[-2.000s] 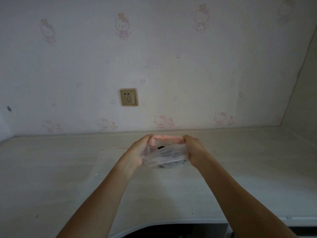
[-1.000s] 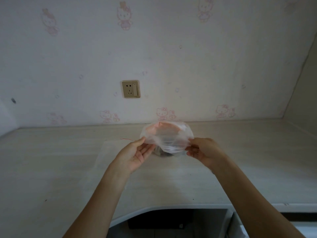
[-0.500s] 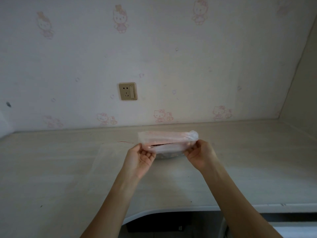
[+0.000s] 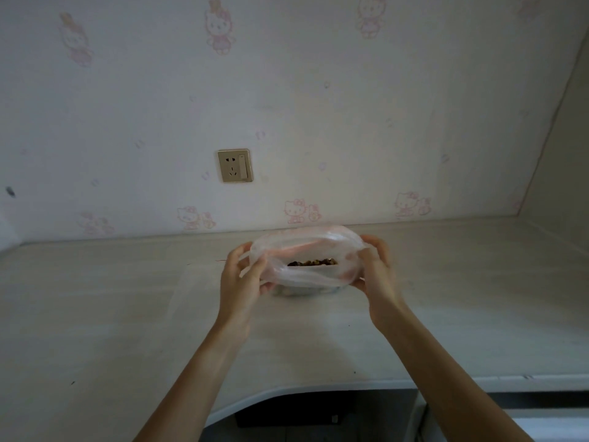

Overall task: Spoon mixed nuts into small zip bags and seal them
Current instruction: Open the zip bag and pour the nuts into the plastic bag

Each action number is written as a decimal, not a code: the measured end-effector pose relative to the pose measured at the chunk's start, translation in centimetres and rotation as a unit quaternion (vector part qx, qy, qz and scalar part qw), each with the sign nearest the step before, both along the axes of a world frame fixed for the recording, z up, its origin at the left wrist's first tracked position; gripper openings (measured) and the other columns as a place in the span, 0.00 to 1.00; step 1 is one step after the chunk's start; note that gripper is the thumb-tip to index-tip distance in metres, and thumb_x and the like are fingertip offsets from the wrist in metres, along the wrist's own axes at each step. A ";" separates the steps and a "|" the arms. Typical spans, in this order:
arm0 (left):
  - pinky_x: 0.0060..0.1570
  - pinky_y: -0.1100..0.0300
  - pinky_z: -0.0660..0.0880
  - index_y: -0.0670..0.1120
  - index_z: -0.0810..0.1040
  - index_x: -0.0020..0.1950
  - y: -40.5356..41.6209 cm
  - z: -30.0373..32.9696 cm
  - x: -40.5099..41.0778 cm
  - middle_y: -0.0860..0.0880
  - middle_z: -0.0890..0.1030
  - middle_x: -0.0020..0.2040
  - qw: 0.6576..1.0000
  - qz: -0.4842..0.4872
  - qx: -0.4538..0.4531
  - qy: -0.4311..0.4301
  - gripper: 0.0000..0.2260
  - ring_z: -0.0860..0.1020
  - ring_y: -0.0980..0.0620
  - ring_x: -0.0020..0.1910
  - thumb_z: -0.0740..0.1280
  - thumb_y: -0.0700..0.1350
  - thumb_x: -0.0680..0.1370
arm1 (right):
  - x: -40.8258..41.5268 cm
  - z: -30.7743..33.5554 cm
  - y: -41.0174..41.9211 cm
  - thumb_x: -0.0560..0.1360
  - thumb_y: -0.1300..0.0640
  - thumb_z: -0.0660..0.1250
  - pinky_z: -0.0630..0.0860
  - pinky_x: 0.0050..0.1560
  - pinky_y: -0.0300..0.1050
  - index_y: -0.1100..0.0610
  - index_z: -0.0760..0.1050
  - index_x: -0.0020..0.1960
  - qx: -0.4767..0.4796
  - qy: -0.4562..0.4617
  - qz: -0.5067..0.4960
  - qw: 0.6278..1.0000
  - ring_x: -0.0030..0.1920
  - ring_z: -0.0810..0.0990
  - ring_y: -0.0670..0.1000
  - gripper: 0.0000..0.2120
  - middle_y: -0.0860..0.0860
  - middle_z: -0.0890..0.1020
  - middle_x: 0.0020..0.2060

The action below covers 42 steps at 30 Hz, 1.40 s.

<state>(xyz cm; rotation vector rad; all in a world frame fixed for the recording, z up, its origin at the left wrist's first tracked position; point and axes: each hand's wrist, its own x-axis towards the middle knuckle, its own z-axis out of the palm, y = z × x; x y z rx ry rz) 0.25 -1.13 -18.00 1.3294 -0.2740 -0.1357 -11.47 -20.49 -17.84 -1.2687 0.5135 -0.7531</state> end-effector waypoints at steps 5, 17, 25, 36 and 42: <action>0.41 0.52 0.80 0.47 0.83 0.58 -1.2 0.6 0.0 0.44 0.86 0.49 0.996 0.006 0.082 0.016 0.10 0.82 0.49 0.43 0.71 0.51 0.81 | 1.1 -0.1 1.5 0.79 0.42 0.68 0.82 0.42 0.50 0.50 0.77 0.59 -0.133 0.078 -0.014 0.988 0.43 0.83 0.51 0.15 0.49 0.83 0.46; 0.41 0.47 0.77 0.44 0.80 0.54 -1.6 1.6 3.3 0.42 0.83 0.50 0.929 -0.094 -0.066 0.353 0.10 0.81 0.43 0.47 0.67 0.50 0.83 | 4.4 -0.1 -0.9 0.86 0.52 0.60 0.82 0.51 0.55 0.65 0.75 0.60 0.260 0.045 -0.036 0.964 0.48 0.83 0.58 0.16 0.61 0.82 0.52; 0.30 0.52 0.83 0.40 0.81 0.56 -1.4 0.2 2.8 0.40 0.88 0.43 0.921 -0.136 -0.137 0.339 0.13 0.87 0.44 0.37 0.60 0.45 0.86 | 4.1 -0.8 -0.1 0.86 0.56 0.57 0.80 0.58 0.59 0.64 0.74 0.59 0.318 -0.027 0.002 0.948 0.46 0.81 0.61 0.12 0.62 0.82 0.47; 0.38 0.54 0.81 0.46 0.82 0.51 1.7 0.7 1.5 0.48 0.84 0.46 0.972 -0.018 0.225 0.059 0.22 0.86 0.48 0.42 0.68 0.65 0.78 | -0.3 0.8 -1.2 0.79 0.39 0.67 0.79 0.37 0.47 0.60 0.78 0.54 -0.038 0.212 0.010 0.976 0.45 0.85 0.54 0.23 0.55 0.84 0.47; 0.33 0.56 0.81 0.44 0.81 0.54 1.2 1.2 0.8 0.46 0.83 0.47 0.967 -0.052 0.234 0.091 0.19 0.86 0.49 0.39 0.70 0.59 0.80 | 0.1 1.5 0.1 0.78 0.42 0.70 0.74 0.28 0.43 0.61 0.80 0.44 -0.130 0.278 0.019 0.952 0.34 0.82 0.53 0.21 0.58 0.85 0.37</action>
